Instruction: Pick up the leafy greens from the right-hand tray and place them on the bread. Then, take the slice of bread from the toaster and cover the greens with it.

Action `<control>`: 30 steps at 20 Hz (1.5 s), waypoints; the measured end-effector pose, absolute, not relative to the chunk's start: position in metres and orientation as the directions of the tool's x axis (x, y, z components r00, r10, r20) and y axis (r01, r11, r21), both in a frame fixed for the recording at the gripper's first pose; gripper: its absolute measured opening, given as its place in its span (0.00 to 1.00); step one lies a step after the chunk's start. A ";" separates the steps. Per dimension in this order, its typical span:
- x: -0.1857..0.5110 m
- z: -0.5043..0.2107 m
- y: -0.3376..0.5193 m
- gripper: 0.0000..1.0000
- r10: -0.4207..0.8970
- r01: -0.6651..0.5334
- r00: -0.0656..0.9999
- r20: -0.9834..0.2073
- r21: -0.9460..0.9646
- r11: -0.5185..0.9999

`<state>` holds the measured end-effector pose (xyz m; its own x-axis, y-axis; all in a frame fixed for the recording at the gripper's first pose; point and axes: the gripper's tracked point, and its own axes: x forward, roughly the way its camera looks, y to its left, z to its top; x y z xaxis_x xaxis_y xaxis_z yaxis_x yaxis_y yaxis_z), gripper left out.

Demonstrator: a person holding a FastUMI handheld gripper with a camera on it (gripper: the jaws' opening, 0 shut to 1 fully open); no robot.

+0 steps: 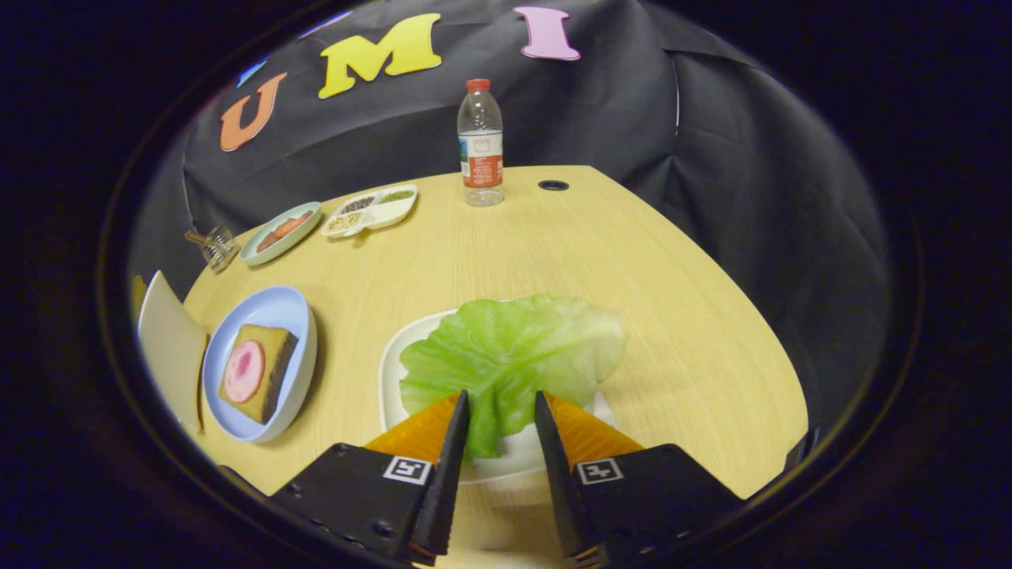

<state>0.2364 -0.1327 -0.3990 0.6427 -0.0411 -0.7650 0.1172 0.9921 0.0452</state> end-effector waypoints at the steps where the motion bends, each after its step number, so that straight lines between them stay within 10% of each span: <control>1: 0.238 -0.399 -0.124 0.41 -0.004 0.095 0.644 -0.765 0.075 0.993; 6: 0.241 -0.394 -0.121 0.03 -0.026 0.105 0.651 -0.758 0.056 0.993; 30: 0.227 -0.289 0.072 0.03 0.275 -0.202 0.763 -0.585 0.189 0.961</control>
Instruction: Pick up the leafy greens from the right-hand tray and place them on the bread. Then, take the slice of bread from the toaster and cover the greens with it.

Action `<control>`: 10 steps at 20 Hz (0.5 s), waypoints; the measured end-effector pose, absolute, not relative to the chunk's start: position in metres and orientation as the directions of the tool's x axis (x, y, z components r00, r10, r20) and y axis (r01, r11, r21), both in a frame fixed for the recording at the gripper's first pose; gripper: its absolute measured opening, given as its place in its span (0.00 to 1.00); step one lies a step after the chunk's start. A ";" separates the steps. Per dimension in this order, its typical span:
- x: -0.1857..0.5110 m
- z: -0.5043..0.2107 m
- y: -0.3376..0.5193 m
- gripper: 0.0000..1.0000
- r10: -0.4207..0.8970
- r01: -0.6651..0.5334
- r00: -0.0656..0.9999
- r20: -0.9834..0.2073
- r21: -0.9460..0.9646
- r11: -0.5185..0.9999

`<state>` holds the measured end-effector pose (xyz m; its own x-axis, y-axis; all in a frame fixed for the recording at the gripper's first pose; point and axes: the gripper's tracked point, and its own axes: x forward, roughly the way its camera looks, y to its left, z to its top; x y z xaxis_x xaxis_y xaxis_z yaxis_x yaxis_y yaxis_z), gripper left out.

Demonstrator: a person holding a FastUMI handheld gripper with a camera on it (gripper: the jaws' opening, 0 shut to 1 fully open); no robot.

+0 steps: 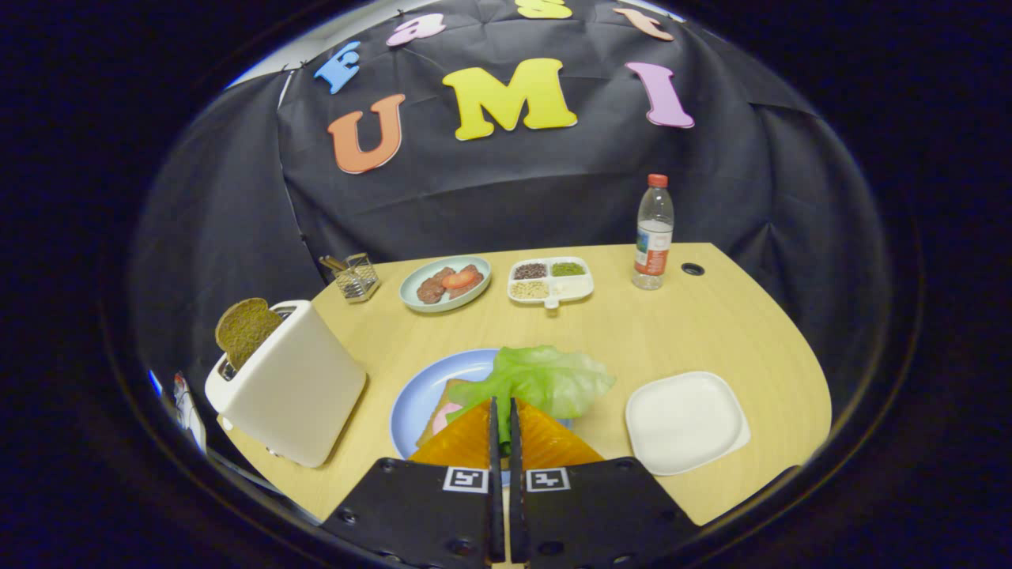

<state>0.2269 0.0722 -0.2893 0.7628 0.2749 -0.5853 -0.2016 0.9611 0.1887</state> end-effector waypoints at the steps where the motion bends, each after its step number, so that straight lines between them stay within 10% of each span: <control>1: 0.229 -0.296 0.084 0.03 0.286 -0.209 0.755 -0.590 0.196 0.958; 10: 0.239 -0.348 0.128 0.03 0.284 -0.188 0.718 -0.635 0.216 0.958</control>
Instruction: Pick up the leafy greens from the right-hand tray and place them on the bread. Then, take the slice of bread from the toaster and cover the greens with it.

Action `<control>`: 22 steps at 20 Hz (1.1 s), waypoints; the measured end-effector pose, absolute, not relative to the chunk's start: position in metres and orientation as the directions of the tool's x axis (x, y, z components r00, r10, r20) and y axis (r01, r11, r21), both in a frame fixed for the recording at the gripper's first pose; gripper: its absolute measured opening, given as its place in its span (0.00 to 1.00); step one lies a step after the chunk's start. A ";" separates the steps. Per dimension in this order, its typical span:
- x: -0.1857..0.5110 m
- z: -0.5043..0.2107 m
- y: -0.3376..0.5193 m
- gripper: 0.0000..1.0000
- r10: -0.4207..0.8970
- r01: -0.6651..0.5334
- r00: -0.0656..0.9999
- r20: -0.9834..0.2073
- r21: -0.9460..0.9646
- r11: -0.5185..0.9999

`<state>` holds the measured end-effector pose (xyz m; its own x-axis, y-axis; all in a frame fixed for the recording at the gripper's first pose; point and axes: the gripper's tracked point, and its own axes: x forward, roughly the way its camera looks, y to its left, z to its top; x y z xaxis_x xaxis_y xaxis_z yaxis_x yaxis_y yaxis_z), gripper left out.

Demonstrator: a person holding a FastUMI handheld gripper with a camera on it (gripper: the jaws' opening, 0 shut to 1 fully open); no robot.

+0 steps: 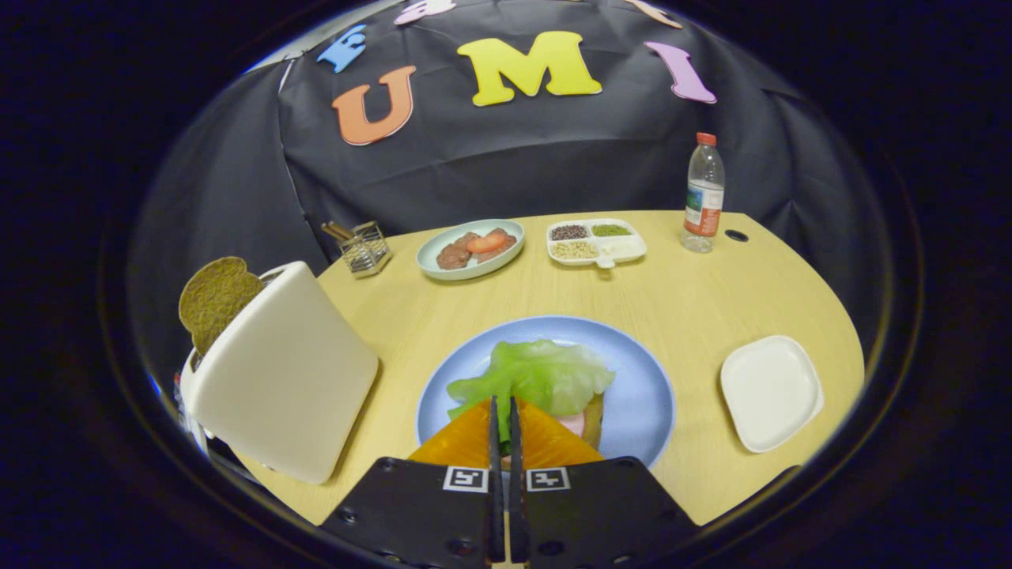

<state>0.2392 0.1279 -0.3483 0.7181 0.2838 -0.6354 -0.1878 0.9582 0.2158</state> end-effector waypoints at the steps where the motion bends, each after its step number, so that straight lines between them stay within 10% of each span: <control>1: 0.238 -0.351 0.127 0.03 0.283 -0.183 0.715 -0.640 0.219 0.958; 6: 0.229 -0.358 0.129 0.16 0.307 -0.175 0.688 -0.658 0.261 0.950; 15: 0.208 -0.338 0.118 0.88 0.289 -0.171 0.710 -0.642 0.241 0.955; 22: 0.195 -0.259 0.124 0.96 0.302 -0.202 0.765 -0.568 0.234 0.951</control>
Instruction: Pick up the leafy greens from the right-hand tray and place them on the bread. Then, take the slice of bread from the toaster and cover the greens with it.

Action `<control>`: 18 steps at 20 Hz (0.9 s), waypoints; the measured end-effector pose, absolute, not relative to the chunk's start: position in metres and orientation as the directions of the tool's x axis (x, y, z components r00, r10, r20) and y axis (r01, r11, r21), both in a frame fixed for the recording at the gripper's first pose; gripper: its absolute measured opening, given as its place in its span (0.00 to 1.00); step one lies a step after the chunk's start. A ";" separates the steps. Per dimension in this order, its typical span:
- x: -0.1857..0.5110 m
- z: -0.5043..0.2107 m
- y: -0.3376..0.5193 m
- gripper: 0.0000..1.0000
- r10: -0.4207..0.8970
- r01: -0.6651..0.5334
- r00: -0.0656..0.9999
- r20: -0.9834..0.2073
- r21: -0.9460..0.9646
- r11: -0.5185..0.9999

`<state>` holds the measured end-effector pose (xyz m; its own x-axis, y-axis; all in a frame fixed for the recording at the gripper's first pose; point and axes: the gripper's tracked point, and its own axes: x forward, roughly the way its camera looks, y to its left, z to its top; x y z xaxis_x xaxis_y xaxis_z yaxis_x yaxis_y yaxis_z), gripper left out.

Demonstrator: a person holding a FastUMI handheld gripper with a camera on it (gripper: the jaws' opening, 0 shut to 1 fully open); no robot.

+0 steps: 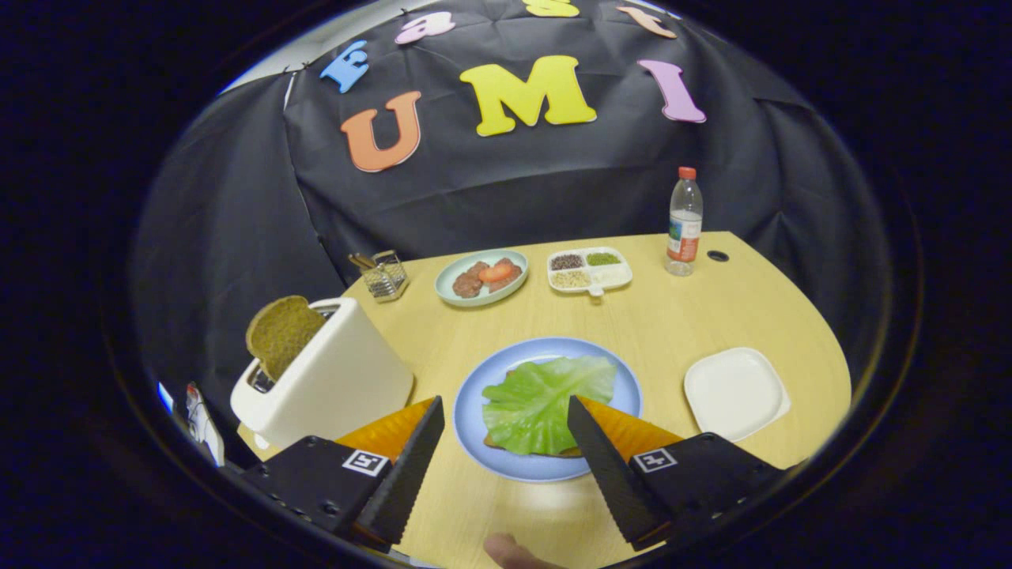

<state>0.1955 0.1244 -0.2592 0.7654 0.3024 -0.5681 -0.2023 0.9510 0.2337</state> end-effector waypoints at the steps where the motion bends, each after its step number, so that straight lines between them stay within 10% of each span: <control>1: 0.193 -0.247 0.130 0.96 0.306 -0.212 0.770 -0.560 0.229 0.950; 18: 0.189 -0.159 0.300 0.96 0.300 -0.294 0.798 -0.522 0.097 0.951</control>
<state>0.1892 0.2998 -0.1588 0.7983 0.3003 -0.5221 -0.2942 0.9508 0.0969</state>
